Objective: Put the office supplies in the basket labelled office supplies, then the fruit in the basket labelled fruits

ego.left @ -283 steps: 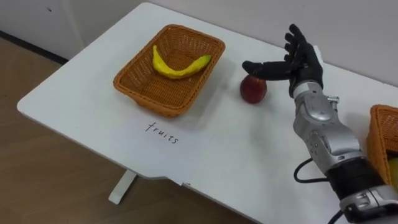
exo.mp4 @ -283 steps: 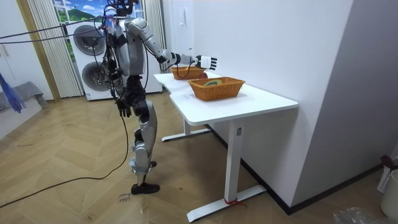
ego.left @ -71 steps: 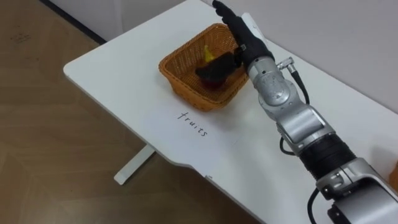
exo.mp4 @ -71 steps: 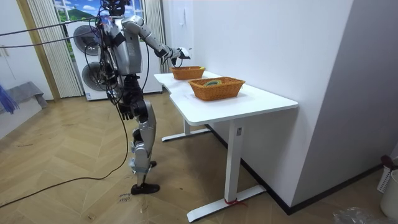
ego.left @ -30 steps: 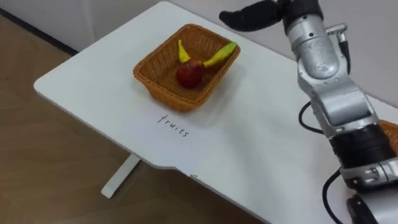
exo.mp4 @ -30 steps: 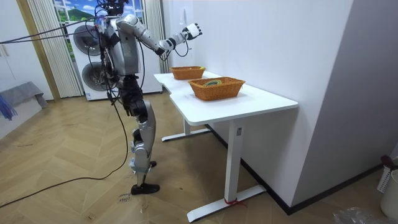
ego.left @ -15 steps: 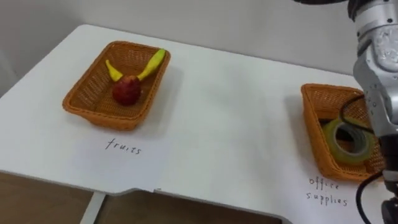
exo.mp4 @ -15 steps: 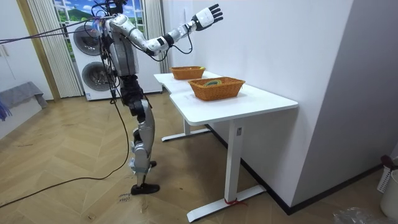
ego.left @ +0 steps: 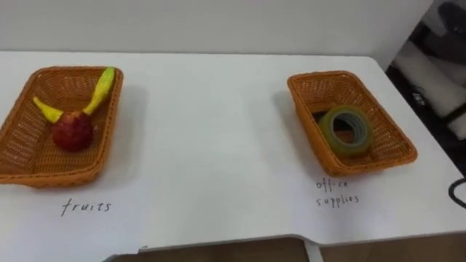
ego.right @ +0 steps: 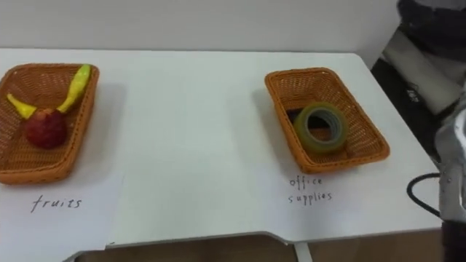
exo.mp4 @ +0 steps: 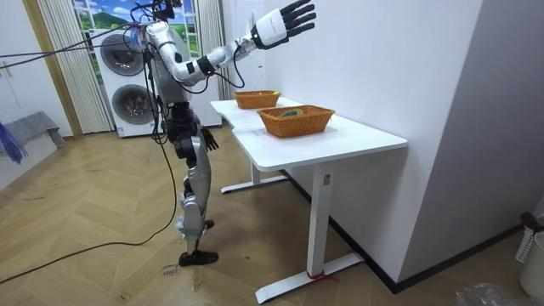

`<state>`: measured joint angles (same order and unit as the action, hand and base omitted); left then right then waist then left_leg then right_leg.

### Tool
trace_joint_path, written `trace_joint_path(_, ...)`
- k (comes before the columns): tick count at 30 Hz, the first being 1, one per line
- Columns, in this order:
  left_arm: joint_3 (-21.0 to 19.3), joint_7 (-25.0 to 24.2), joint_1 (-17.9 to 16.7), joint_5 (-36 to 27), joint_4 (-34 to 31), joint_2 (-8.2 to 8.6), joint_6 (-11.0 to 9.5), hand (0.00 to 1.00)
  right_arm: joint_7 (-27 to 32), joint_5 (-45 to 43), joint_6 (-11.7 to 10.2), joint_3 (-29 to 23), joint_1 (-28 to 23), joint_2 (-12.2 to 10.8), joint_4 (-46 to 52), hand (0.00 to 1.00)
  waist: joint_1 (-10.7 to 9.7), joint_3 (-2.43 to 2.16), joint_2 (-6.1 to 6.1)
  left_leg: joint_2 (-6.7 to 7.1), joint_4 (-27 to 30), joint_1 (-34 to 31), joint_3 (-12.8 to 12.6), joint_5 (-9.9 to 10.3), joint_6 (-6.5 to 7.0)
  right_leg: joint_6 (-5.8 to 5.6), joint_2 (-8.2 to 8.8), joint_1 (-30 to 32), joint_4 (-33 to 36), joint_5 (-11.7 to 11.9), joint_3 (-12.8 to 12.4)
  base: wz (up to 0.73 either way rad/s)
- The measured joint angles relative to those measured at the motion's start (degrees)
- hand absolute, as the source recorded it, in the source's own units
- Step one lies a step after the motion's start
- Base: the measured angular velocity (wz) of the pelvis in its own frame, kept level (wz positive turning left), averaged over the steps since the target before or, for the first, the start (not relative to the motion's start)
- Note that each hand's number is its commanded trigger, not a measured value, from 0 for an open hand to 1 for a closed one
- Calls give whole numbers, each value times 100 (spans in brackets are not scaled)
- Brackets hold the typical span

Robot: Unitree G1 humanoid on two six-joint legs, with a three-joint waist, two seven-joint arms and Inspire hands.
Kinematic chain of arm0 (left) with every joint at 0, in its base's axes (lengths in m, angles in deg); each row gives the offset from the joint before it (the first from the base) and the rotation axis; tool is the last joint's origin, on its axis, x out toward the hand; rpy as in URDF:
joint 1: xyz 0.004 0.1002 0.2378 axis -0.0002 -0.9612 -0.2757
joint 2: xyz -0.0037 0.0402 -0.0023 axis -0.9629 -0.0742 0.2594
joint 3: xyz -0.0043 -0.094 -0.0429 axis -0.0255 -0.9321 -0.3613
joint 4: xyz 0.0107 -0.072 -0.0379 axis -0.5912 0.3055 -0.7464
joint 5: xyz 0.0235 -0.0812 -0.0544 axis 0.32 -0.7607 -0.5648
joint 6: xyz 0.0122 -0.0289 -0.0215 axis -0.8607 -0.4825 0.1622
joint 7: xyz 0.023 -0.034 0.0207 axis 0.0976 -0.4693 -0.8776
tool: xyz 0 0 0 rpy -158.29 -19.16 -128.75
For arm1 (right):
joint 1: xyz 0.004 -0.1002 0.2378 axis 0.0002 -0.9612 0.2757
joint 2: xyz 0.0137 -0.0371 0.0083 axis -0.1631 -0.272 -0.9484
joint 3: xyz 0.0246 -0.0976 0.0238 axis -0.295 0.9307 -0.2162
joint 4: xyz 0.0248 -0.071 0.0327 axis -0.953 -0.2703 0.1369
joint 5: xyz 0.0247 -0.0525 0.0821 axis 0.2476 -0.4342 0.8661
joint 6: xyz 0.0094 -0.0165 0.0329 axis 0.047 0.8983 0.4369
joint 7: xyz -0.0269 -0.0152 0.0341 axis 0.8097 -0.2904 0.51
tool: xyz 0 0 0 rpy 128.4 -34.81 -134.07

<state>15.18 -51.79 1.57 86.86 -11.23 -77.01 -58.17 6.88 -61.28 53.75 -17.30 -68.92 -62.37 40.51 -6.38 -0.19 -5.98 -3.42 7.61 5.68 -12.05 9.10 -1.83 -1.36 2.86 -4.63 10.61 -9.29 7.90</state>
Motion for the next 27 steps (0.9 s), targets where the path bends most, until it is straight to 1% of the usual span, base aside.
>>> trace_joint_path(1,-3,49,2,0,46,-8,-58,0,206,54,-140,-191,-239,-1,1,0,-58,1,11,-14,0,5,-22,11,-9,0,-8,-2,-5,0,2,-8)
trace_joint_path(2,-1,71,6,-4,50,-8,-71,0,318,90,-181,-270,-352,-1,1,0,-90,1,16,-16,-3,7,-27,15,-12,0,-11,-3,-7,0,0,-6)
trace_joint_path(3,2,84,-2,-60,52,-9,-97,0,557,169,-228,-361,-531,-2,1,0,-128,2,41,-18,-23,29,-50,15,-13,0,-16,5,-6,0,-6,-16)
trace_joint_path(4,5,94,-67,-185,62,-12,-124,0,780,251,-247,-458,-708,-2,0,0,-144,15,58,-26,-42,87,-110,22,-22,0,-21,10,-6,0,-15,-20)
trace_joint_path(5,6,111,-77,-234,64,-11,-143,0,888,289,-263,-503,-810,-5,-9,0,-148,16,69,-30,-47,96,-132,29,-25,0,-23,9,-6,0,-10,-21)
trace_joint_path(6,13,152,-72,-283,65,-11,-153,0,1101,395,-332,-577,-1046,-23,-28,0,-163,23,60,-35,-48,91,-154,39,-26,0,-24,10,-6,0,-5,-8)
trace_joint_path(7,23,212,-72,-333,65,-10,-161,0,1304,609,-421,-628,-1287,-71,-33,0,-197,19,74,-34,-51,86,-156,47,-24,-1,-23,8,-14,-1,-4,-4)
trace_joint_path(8,26,241,-72,-368,63,-9,-164,0,1397,734,-466,-646,-1390,-107,-56,0,-202,25,70,-32,-55,84,-158,47,-23,-1,-23,6,-20,-1,-7,0)
trace_joint_path(10,36,314,-110,-468,48,-7,-181,0,1650,1029,-620,-687,-1673,-258,-540,0,-255,24,53,-23,-53,89,-169,55,-16,-1,-20,-29,-95,-2,-14,0)
trace_joint_path(11,62,343,-96,-523,47,-10,-187,0,1687,1134,-637,-704,-1748,-311,-685,0,-254,23,51,-22,-51,88,-170,57,-16,-1,-20,-30,-97,-2,-15,0)
trace_joint_path(13,163,382,-106,-687,51,-5,-190,0,1887,1550,-652,-707,-1992,-614,-1169,0,-270,29,49,-16,-41,71,-171,67,-14,-5,-15,-4,-113,-5,-17,0)
trace_joint_path(14,193,381,-106,-686,50,-3,-190,0,1932,1701,-652,-708,-2042,-676,-1288,0,-273,22,75,-13,-41,64,-169,68,-12,-7,-11,-6,-114,-5,-12,0)
trace_joint_path(15,217,381,-105,-675,38,15,-190,0,2024,1909,-655,-734,-2115,-795,-1575,0,-269,20,81,-3,-43,48,-162,71,-6,-15,-4,6,-113,-12,-4,0)
trace_joint_path(16,232,376,-96,-674,32,32,-192,0,2103,2086,-683,-750,-2189,-909,-1854,0,-274,0,144,4,-43,40,-162,80,0,-22,1,36,-116,-17,-9,0)
trace_joint_path(17,230,375,-95,-670,36,42,-199,0,2126,2113,-721,-751,-2217,-956,-2042,0,-270,-3,166,5,-44,33,-162,84,3,-25,2,37,-119,-19,-13,0)
trace_joint_path(18,224,365,-122,-671,55,53,-220,0,2154,2195,-765,-752,-2242,-1049,-2404,0,-271,-9,212,12,-50,34,-166,88,4,-32,4,28,-117,-23,-26,0)
trace_joint_path(19,211,366,-150,-682,61,60,-248,0,2172,2334,-804,-749,-2252,-1132,-2772,0,-266,-5,255,15,-56,42,-172,88,4,-37,3,3,-115,-27,-36,0)
trace_joint_path(20,208,366,-131,-682,66,59,-269,0,2174,2457,-821,-749,-2263,-1168,-2969,0,-279,-4,275,15,-56,46,-169,88,4,-39,3,-2,-115,-29,-35,3)
trace_joint_path(21,184,357,-126,-677,66,60,-302,0,2167,2751,-851,-756,-2277,-1233,-3365,0,-289,-5,294,23,-56,44,-136,88,4,-39,9,-18,-125,-42,-17,15)
trace_joint_path(23,83,347,-130,-666,65,70,-328,0,2120,2958,-873,-771,-2330,-1359,-3982,0,-294,-5,294,30,-60,45,-56,87,3,-36,12,-45,-191,-53,15,17)
trace_joint_path(25,55,330,-161,-641,95,78,-374,0,2035,3123,-887,-762,-2386,-1566,-4582,0,-271,-6,296,34,-62,46,-37,89,1,-35,14,-41,-176,-95,4,3)
trace_joint_path(27,-19,313,-184,-620,124,111,-377,0,1930,3189,-893,-761,-2447,-1696,-4999,0,-269,0,313,34,-61,39,-39,95,-6,-38,14,-42,-175,-108,8,0)
